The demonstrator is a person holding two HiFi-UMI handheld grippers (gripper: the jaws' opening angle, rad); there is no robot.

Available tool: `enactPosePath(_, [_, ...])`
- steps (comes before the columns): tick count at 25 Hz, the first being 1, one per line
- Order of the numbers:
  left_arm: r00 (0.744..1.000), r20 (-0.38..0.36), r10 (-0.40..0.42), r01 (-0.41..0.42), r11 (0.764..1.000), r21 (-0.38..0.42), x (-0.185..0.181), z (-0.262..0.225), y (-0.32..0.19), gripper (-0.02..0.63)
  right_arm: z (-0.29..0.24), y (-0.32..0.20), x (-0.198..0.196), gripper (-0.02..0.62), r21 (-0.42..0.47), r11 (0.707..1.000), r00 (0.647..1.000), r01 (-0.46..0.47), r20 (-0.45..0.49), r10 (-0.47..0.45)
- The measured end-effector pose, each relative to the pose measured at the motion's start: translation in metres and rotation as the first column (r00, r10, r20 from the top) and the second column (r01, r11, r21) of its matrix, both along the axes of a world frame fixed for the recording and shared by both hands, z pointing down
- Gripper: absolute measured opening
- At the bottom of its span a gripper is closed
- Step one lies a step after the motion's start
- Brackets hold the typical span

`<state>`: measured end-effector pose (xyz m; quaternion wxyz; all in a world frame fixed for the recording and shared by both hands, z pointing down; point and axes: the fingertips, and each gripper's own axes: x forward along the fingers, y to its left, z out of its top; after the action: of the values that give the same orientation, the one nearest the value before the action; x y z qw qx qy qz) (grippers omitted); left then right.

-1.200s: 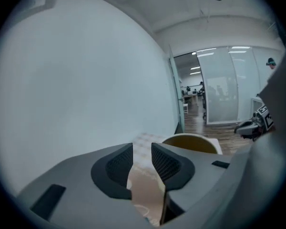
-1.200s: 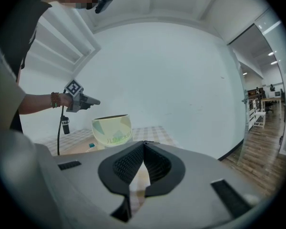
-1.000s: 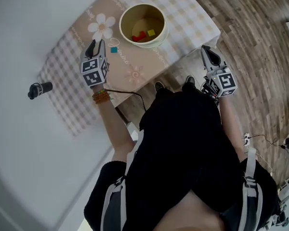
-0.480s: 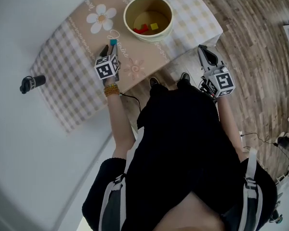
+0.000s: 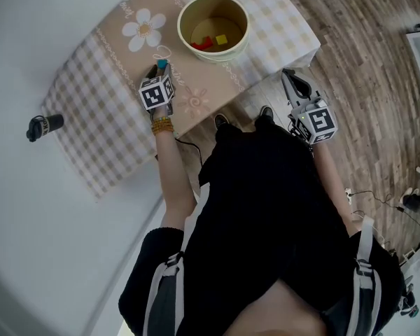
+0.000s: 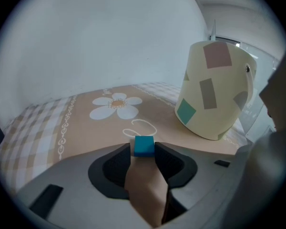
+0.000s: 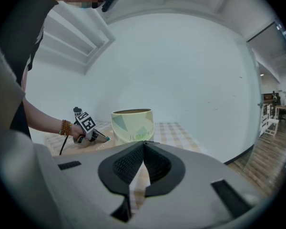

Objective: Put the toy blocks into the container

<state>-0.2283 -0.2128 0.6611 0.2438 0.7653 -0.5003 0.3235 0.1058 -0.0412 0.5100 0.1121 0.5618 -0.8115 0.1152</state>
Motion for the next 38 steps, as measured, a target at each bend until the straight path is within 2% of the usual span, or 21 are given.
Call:
enactPosePath(2, [1.0,0.009,-0.006,0.006,1.0,0.009,-0.001,0.0,-0.001,0.146,0.001,0.001,-0.001,0.006,-0.001,1.0,1.0,0.005,-0.003,-0.005])
enactPosePath(7, [1.0,-0.014,-0.005,0.005,1.0,0.027,0.005,-0.006,0.0,0.144,0.002,0.003,-0.004,0.006,-0.001,1.0,1.0,0.024,-0.004,-0.024])
enactPosePath(11, [0.998,-0.044,0.052,-0.046,0.991,0.126,0.018,-0.034,0.006,0.144,0.002,0.001,-0.003,0.006,0.0,0.999,0.999,0.036,0.003,-0.036])
enactPosePath(15, [0.986,-0.051,0.158,-0.141,0.959,0.246,0.04,-0.069,0.029,0.144,0.002,-0.004,-0.004,0.006,0.001,0.999,0.999,0.052,0.015,-0.052])
enactPosePath(21, [0.963,-0.057,0.263,-0.229,0.912,0.34,0.076,-0.102,0.072,0.143,0.001,-0.017,-0.011,0.006,0.018,0.995,0.995,0.094,0.033,-0.094])
enactPosePath(24, [0.949,-0.064,0.308,-0.265,0.894,0.36,0.094,-0.107,0.092,0.143,0.003,-0.021,-0.016,0.006,0.015,0.993,0.993,0.114,0.042,-0.115])
enactPosePath(29, [0.931,-0.082,0.355,-0.305,0.884,0.355,0.116,-0.102,0.105,0.144,0.006,-0.022,-0.018,0.006,0.013,0.993,0.992,0.119,0.043,-0.119])
enactPosePath(34, [0.895,-0.036,0.444,-0.394,0.826,0.404,0.12,-0.113,0.096,0.144,0.007,-0.019,-0.014,0.006,0.053,0.998,0.996,0.023,0.085,-0.028])
enactPosePath(38, [0.903,0.003,0.43,-0.39,0.814,0.431,0.125,-0.139,0.1,0.143,0.007,-0.02,0.007,0.006,0.03,0.999,0.995,0.031,0.093,-0.033])
